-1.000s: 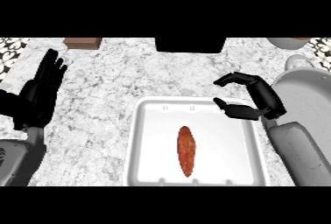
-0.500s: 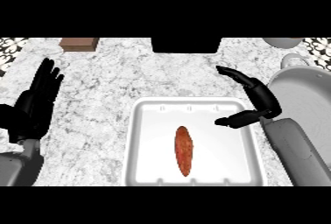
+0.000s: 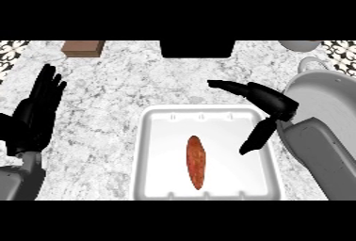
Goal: Pick the sweet potato from the tray and place it in the pot
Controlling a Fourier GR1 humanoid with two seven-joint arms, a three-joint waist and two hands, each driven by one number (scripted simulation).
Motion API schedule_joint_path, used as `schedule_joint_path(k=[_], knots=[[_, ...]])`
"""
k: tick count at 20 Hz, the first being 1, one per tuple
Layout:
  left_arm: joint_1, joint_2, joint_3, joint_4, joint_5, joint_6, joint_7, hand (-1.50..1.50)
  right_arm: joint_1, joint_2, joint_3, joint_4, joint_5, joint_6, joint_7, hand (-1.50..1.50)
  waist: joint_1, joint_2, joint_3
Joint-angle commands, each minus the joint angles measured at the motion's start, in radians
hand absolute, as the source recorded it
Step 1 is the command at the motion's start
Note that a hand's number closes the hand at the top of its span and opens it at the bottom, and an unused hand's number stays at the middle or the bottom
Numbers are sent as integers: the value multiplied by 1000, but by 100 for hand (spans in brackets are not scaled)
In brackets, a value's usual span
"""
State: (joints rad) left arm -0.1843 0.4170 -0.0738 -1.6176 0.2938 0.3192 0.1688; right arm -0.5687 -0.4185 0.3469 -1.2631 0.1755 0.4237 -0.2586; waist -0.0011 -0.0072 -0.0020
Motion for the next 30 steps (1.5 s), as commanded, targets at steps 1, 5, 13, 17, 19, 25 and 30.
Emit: schedule_joint_path(k=[1,5,13,17,19,25,30], knots=[[22,-1,12,24,-3,-22,-31,0,-18,-9,114,-80,80,82,147,-150,-1,2,0],[8,-7,17,12,-8,-27,-19,0,-9,45,173,-197,92,146,342,-150,-4,2,1],[0,-62,30,-28,-60,-36,25,0,85,125,136,-286,139,237,458,-150,2,6,2],[70,-69,35,-85,-100,-46,28,0,77,172,122,-257,198,258,469,-150,7,6,2],[-12,-52,78,-18,-75,-83,54,0,133,207,180,-316,252,237,519,-150,1,6,2],[-39,-88,111,15,-90,-96,51,0,156,213,155,-225,382,196,449,-150,3,7,2],[-51,-138,106,73,-135,-114,-2,0,158,302,159,-204,438,205,450,-150,2,8,2]])
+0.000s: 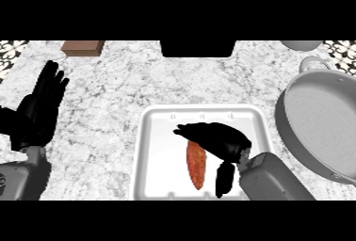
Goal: Pick the sweet potato from the tray and place it in the pot
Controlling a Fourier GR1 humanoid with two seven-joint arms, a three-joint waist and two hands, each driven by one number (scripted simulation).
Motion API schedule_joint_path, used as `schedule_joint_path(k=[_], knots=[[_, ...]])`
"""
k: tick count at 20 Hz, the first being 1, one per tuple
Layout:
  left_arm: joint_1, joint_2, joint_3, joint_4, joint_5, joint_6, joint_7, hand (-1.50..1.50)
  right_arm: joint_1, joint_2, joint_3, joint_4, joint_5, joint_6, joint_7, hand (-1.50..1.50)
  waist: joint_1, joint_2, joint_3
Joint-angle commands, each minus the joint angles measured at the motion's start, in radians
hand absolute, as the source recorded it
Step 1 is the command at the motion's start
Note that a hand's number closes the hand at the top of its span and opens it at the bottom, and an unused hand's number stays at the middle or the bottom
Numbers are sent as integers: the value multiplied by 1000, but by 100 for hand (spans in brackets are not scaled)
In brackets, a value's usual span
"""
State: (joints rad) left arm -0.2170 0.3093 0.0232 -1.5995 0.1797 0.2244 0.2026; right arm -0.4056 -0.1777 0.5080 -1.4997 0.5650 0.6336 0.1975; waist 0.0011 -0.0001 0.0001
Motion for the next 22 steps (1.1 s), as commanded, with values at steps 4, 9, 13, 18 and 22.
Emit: schedule_joint_path(k=[4,9,13,18,22], knots=[[11,1,36,-81,-5,-27,94,0,61,13,22,53,127,-51,-106,-150,1,-1,0],[-40,-41,28,17,-52,-23,29,0,21,117,33,264,227,-162,-128,-150,3,2,0],[19,-19,63,-72,-44,-66,82,0,-2,83,-60,263,218,-97,-195,-150,3,0,0],[46,-63,45,-45,-44,-75,7,0,-25,99,51,325,313,-196,-326,150,6,2,0],[15,-79,64,-31,-83,-55,26,0,-4,92,-15,244,322,-120,-338,150,0,0,0]])
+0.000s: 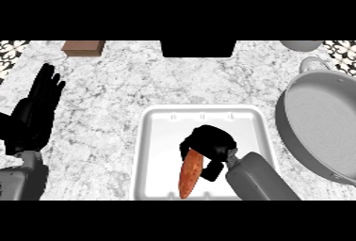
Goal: Pick the sweet potato from the tray and place it in the pot
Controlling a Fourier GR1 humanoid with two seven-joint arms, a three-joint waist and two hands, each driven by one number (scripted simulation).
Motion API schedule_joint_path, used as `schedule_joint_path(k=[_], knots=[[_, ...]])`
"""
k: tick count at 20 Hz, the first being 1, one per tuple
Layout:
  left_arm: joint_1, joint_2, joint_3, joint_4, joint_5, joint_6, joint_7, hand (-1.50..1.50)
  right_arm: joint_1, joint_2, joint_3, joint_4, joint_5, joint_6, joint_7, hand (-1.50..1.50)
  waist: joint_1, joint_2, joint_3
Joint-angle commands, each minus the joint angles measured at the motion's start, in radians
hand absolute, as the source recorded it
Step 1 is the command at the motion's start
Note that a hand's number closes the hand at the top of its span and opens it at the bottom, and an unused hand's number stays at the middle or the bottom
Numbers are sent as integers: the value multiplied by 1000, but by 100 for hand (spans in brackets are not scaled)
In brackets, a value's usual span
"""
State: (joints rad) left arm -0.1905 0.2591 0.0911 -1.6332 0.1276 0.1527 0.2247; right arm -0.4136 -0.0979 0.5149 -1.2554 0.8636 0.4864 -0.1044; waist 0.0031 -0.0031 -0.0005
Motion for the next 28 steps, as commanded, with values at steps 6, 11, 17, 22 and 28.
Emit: schedule_joint_path(k=[6,11,17,22,28], knots=[[-9,-38,14,29,-23,0,-13,0,121,64,29,-17,107,-76,24,150,-6,3,0],[25,-24,17,-16,-32,14,5,0,312,96,57,-246,101,-155,439,150,-46,-11,-1],[7,-37,-5,-34,-43,16,28,0,512,97,233,-611,195,-175,682,150,-25,-5,0],[20,-21,28,-18,-19,-2,17,0,510,98,213,-840,257,-335,756,150,-32,-7,0],[27,-30,23,9,-28,-10,-26,0,510,77,208,-1087,462,-421,852,150,-34,-7,0]])
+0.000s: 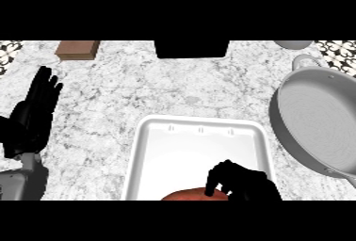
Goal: Pick the sweet potato from the tray and place it in the pot
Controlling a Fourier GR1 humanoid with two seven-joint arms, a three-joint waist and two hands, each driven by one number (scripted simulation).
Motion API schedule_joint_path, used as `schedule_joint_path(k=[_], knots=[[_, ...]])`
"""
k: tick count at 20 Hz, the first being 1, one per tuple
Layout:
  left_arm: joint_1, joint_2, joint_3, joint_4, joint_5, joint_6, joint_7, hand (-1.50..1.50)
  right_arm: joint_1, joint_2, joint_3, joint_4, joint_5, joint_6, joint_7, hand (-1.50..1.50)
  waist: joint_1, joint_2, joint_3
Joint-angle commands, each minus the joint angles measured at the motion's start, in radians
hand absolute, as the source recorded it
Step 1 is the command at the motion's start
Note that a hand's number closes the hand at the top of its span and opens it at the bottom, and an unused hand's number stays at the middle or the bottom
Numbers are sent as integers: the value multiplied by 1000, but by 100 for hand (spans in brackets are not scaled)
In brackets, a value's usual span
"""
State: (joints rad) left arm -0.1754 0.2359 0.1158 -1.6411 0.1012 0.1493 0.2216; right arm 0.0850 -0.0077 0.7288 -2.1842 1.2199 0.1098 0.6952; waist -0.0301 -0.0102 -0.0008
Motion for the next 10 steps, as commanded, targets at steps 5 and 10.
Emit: schedule_joint_path(k=[5,10], knots=[[3,-27,-21,19,-10,-11,-33,0,1,7,-81,-242,137,-66,86,150,22,9,1],[-35,-14,0,11,-7,-2,13,0,-13,-50,-324,-304,2,-16,42,150,27,11,1]])
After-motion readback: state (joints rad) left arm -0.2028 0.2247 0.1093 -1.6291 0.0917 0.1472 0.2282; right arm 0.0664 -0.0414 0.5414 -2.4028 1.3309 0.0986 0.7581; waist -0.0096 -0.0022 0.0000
